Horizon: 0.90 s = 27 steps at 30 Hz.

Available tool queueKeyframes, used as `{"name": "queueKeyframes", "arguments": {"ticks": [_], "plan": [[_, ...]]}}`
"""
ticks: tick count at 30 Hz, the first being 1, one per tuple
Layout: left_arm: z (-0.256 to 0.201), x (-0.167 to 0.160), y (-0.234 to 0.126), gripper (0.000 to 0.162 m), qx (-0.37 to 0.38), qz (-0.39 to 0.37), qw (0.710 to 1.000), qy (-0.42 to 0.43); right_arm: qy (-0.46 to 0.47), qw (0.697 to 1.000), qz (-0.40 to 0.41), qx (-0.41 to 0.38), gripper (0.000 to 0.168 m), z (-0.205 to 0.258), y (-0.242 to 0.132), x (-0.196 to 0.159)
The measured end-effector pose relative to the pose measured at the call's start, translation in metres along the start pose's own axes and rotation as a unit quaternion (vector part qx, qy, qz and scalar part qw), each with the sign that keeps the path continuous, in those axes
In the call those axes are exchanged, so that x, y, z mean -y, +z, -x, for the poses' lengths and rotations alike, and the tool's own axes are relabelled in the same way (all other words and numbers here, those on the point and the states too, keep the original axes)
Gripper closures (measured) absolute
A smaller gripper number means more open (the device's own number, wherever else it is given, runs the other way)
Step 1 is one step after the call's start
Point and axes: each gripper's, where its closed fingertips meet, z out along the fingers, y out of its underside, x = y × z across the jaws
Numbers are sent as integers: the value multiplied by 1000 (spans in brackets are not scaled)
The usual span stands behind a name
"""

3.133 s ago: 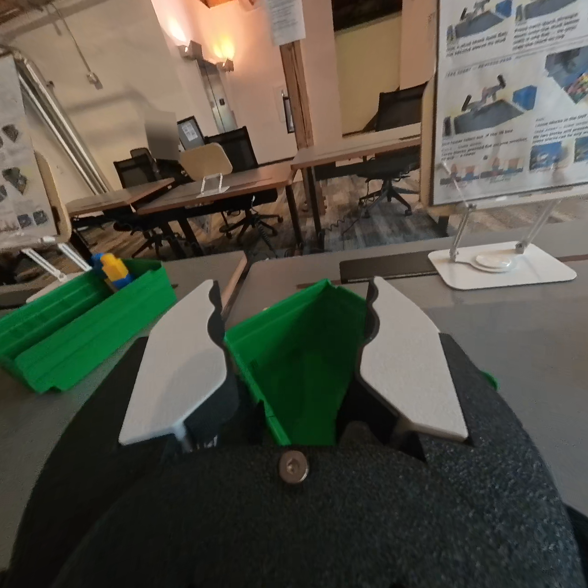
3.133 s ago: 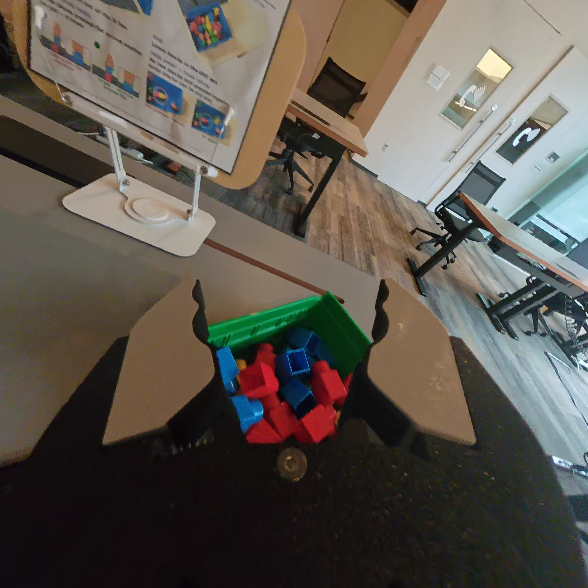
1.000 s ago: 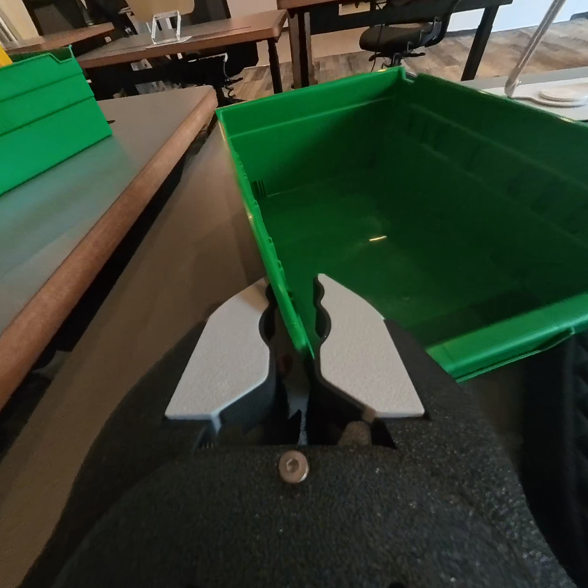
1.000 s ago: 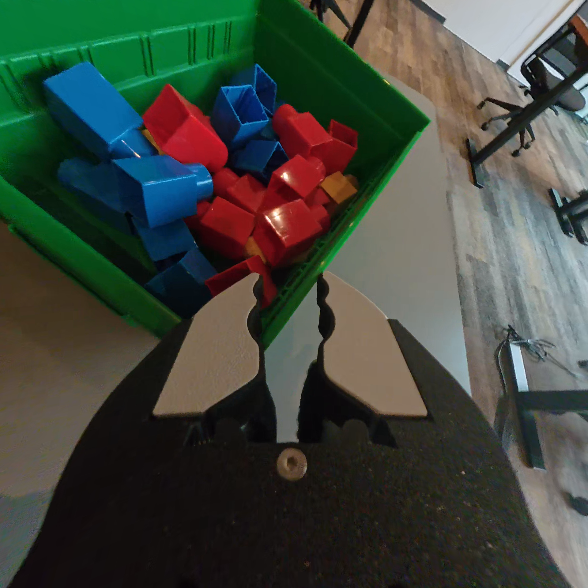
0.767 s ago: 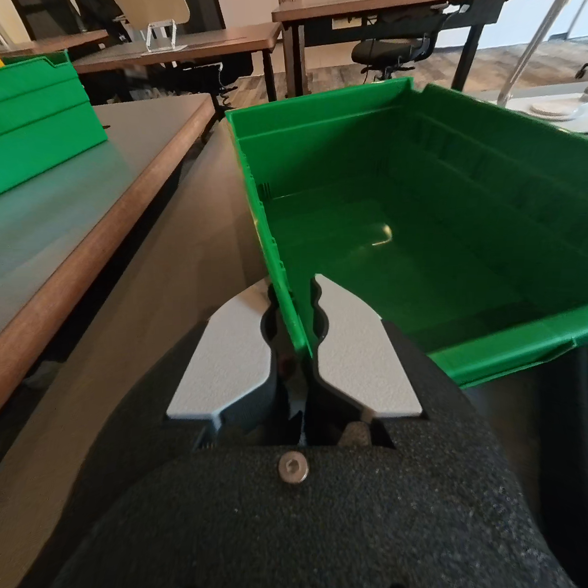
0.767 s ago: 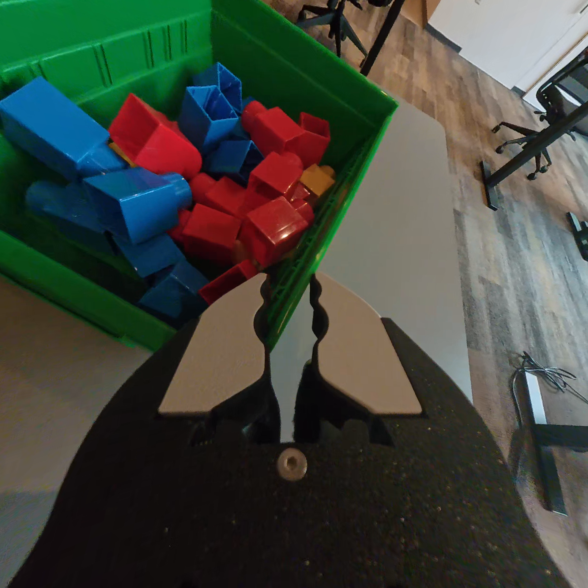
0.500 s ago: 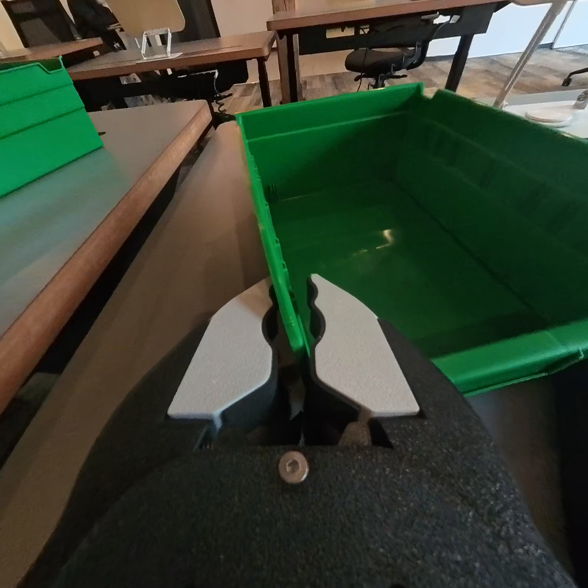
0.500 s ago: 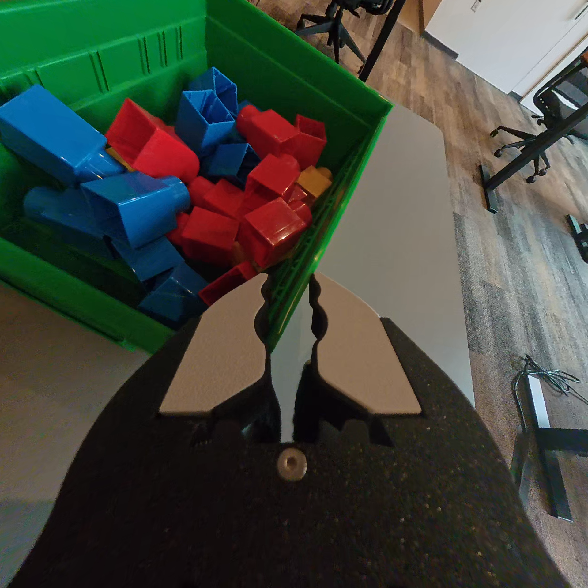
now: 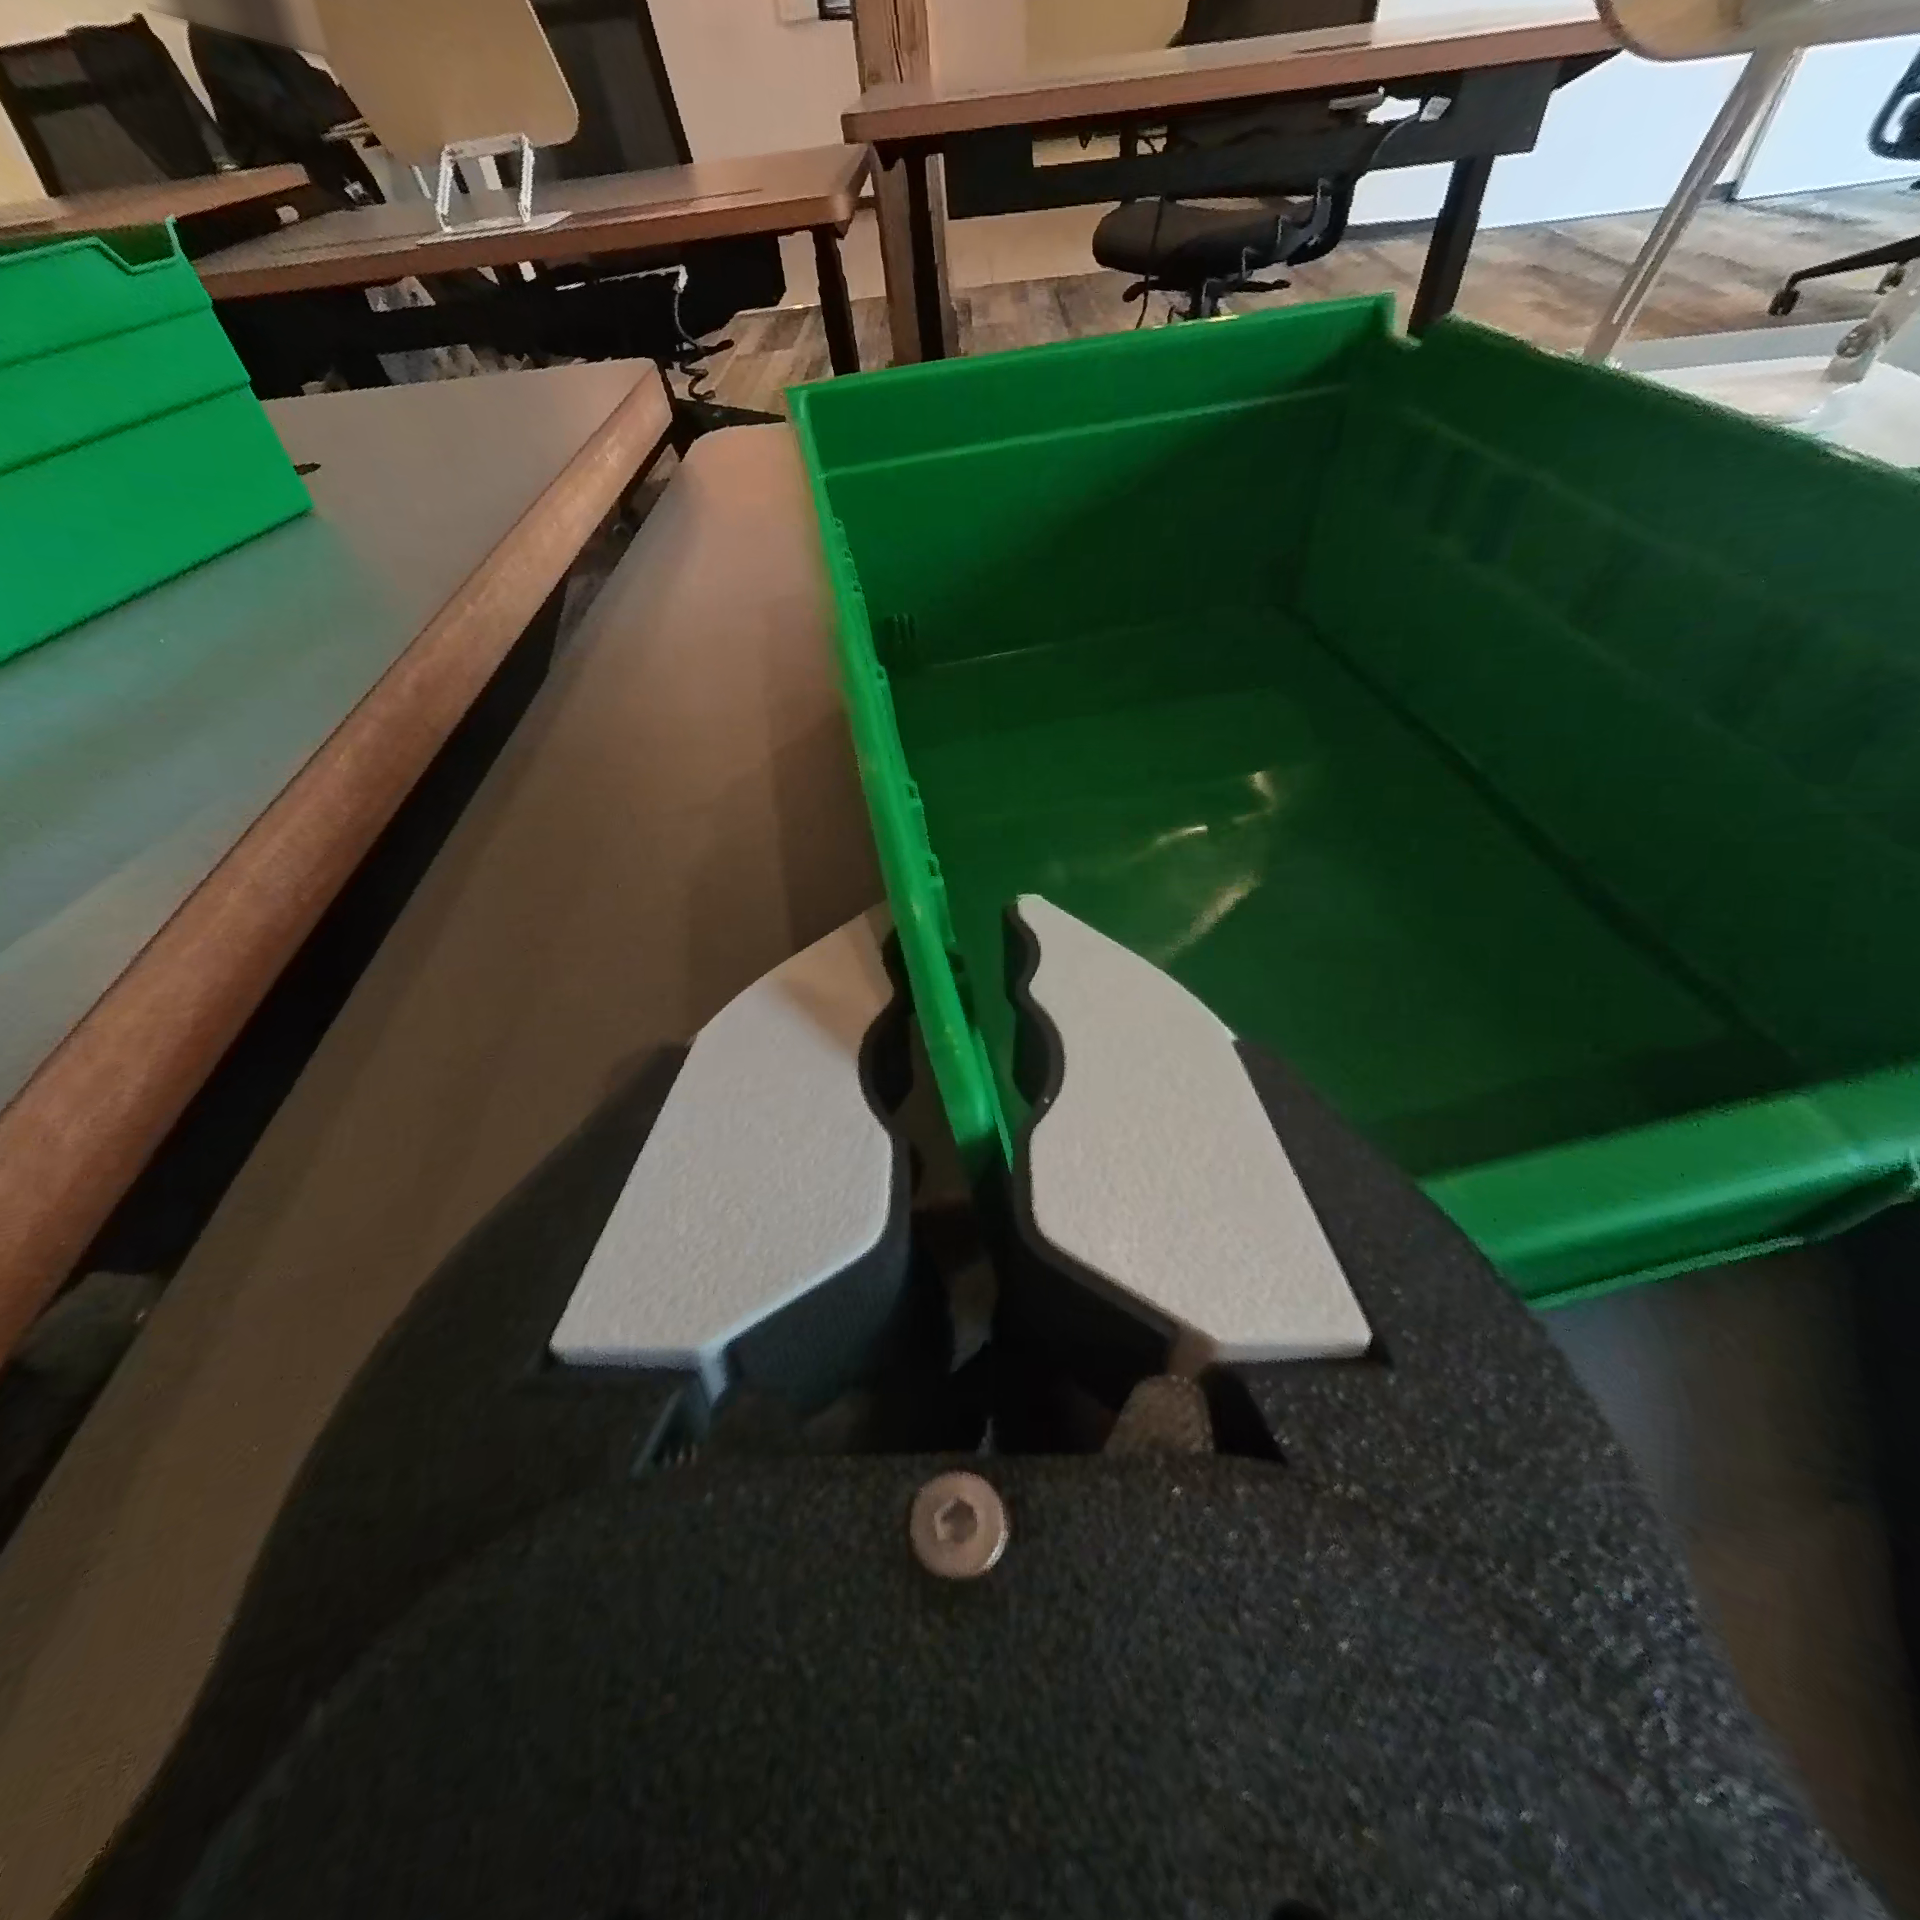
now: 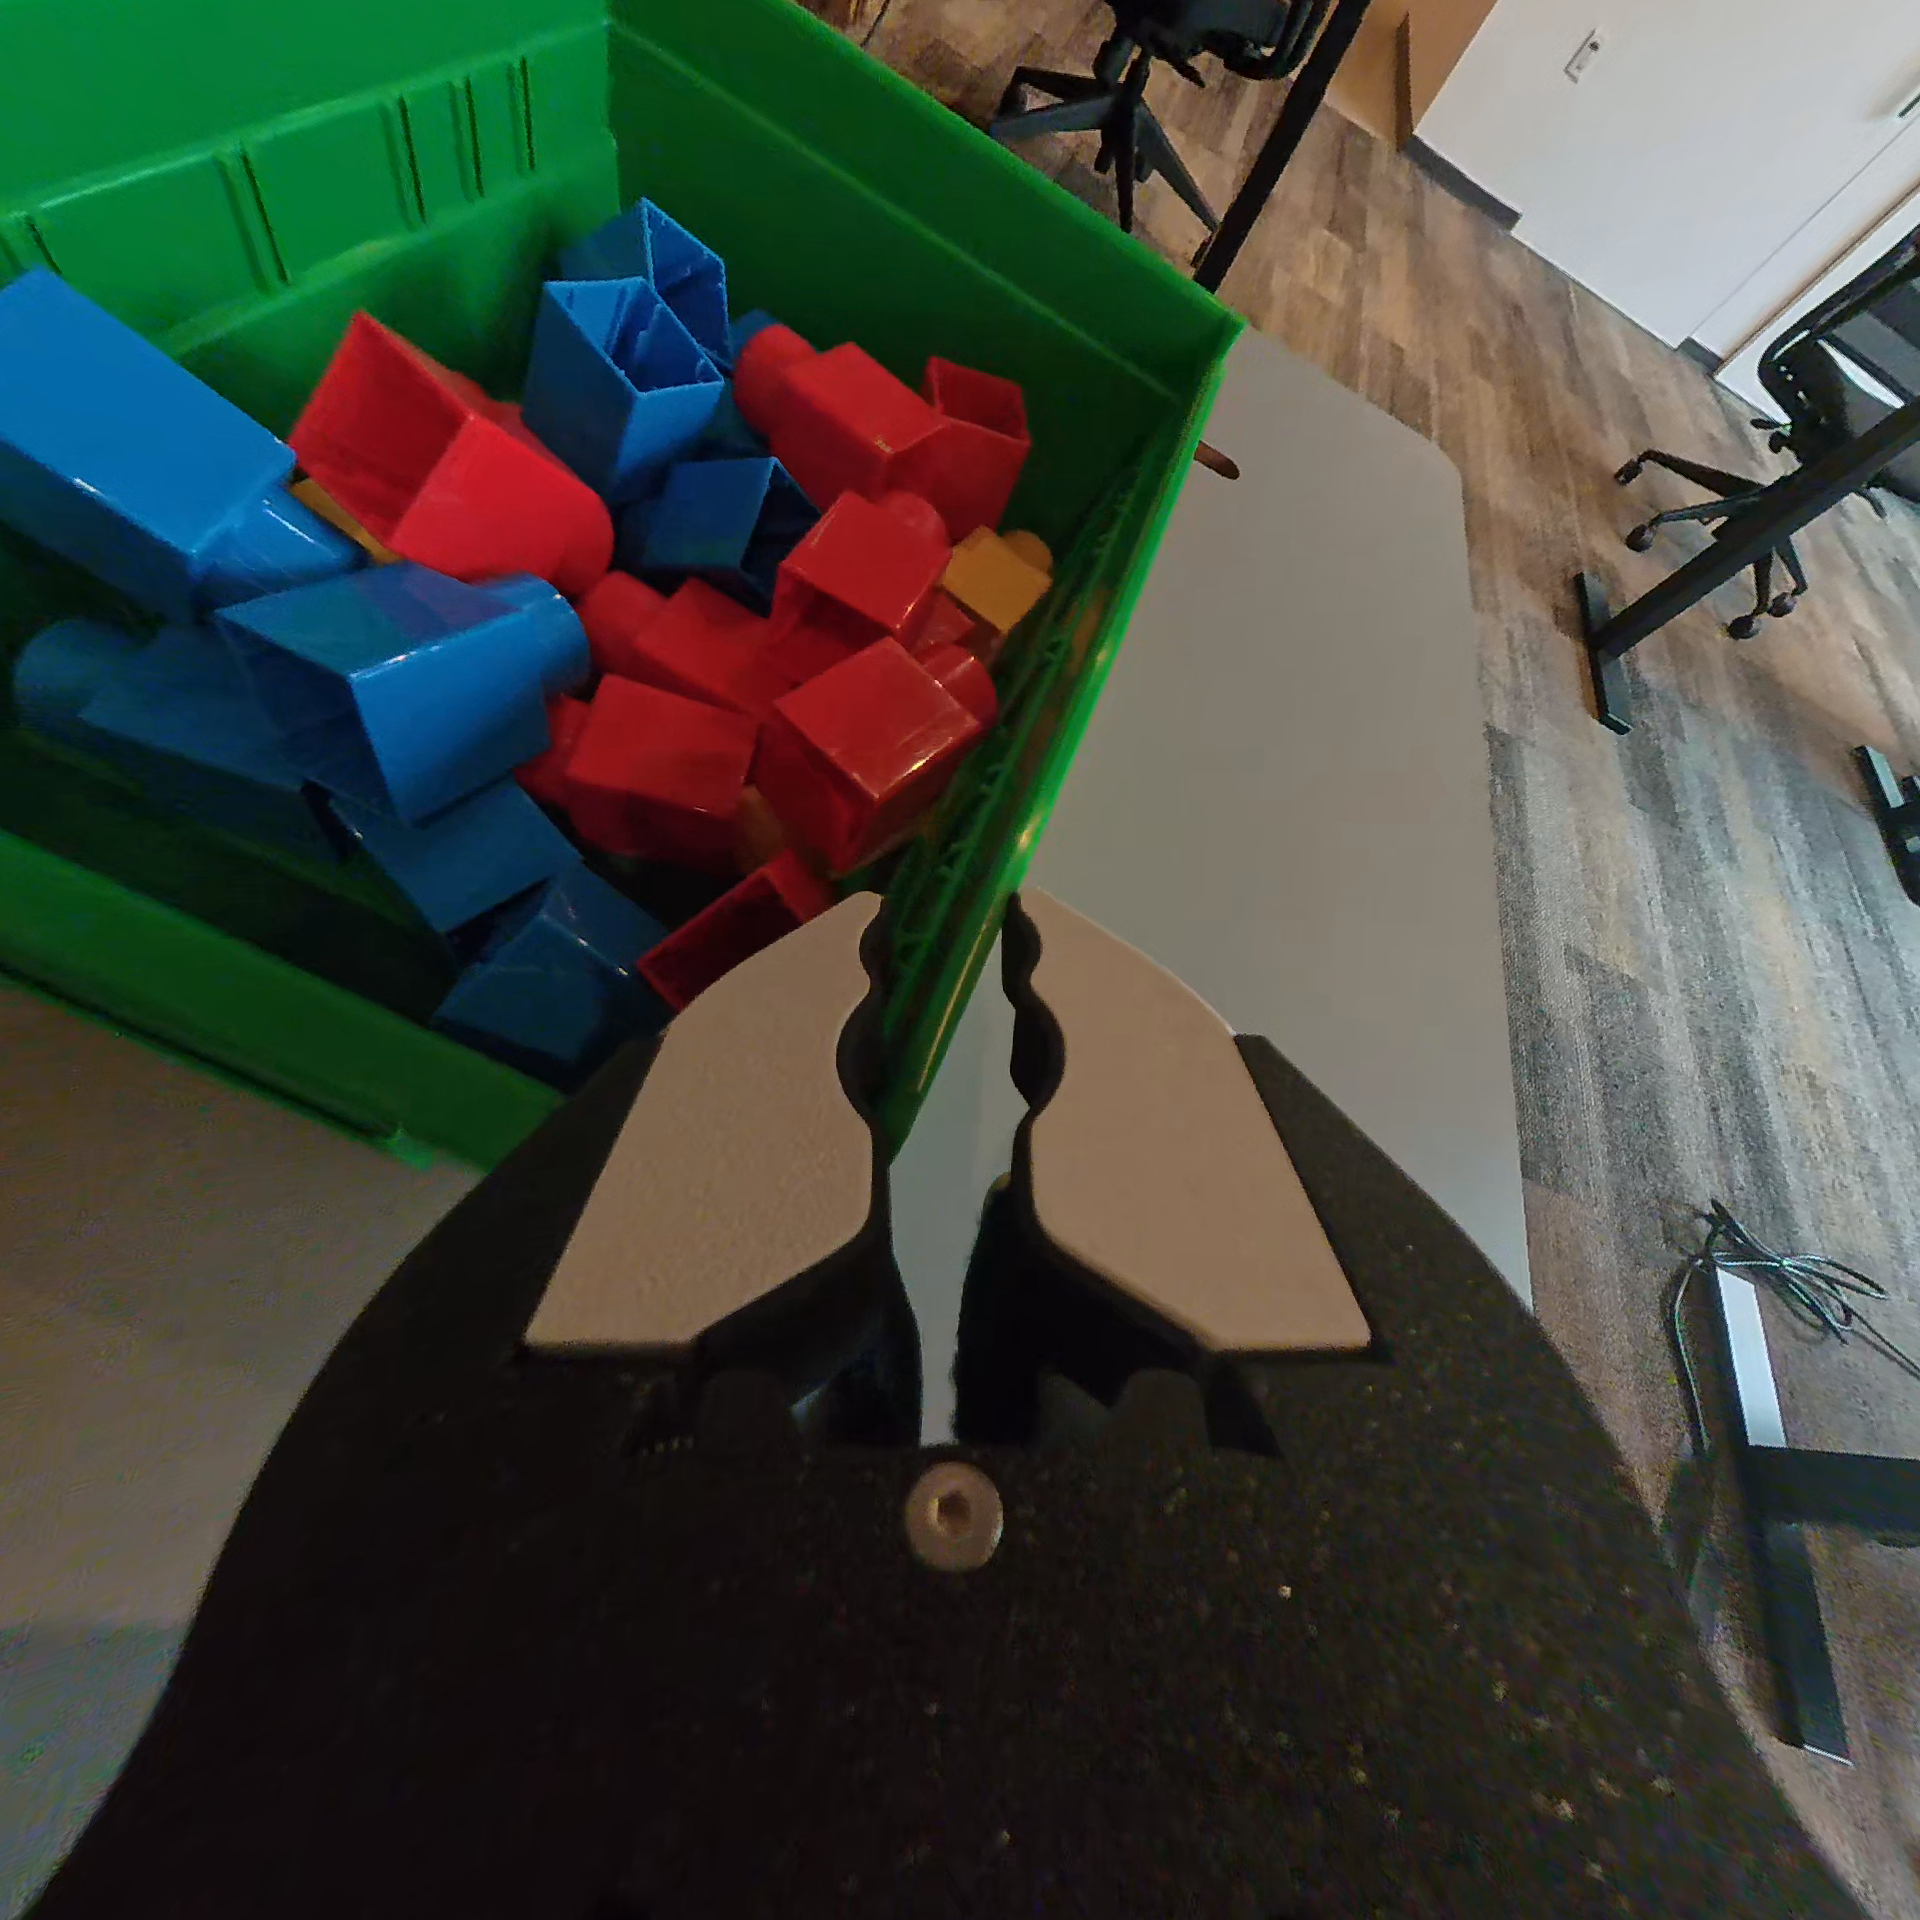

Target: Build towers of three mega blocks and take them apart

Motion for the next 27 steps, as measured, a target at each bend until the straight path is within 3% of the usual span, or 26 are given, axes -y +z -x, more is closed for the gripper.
{"name": "queueKeyframes", "arguments": {"ticks": [24, 27], "plan": [[4, 2, 7, 151, 5, -4, 1000, 6, 4, 1000, 0, -13, 151, -2, 2, 1], [1, 0, 7, 143, 1, 0, 1000, 18, 5, 1000, -3, -19, 150, -2, 1, 1]]}}
